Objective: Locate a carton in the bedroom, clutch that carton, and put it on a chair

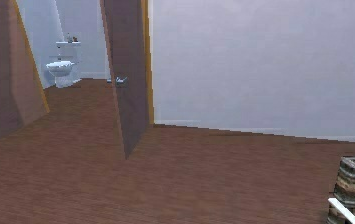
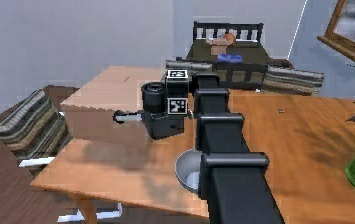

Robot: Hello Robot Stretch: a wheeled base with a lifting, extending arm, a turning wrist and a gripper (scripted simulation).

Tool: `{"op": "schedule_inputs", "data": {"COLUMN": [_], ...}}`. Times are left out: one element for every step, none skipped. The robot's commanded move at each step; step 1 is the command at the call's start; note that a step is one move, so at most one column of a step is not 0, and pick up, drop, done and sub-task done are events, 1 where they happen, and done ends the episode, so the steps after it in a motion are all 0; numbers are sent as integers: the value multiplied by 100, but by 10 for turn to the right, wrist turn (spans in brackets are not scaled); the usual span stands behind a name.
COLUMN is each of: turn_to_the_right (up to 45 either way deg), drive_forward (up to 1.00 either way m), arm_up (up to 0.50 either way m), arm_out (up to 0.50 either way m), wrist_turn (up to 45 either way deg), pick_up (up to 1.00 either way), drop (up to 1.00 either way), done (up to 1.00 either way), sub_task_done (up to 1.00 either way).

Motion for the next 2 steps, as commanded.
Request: {"op": "schedule_inputs", "data": {"turn_to_the_right": [0,0], "drive_forward": [0,0], "arm_up": [0,0], "arm_out": [0,0], "wrist_turn": [-450,-450], "pick_up": [0,0], "drop": [0,0], "done": [0,0], "sub_task_done": [0,0]}}
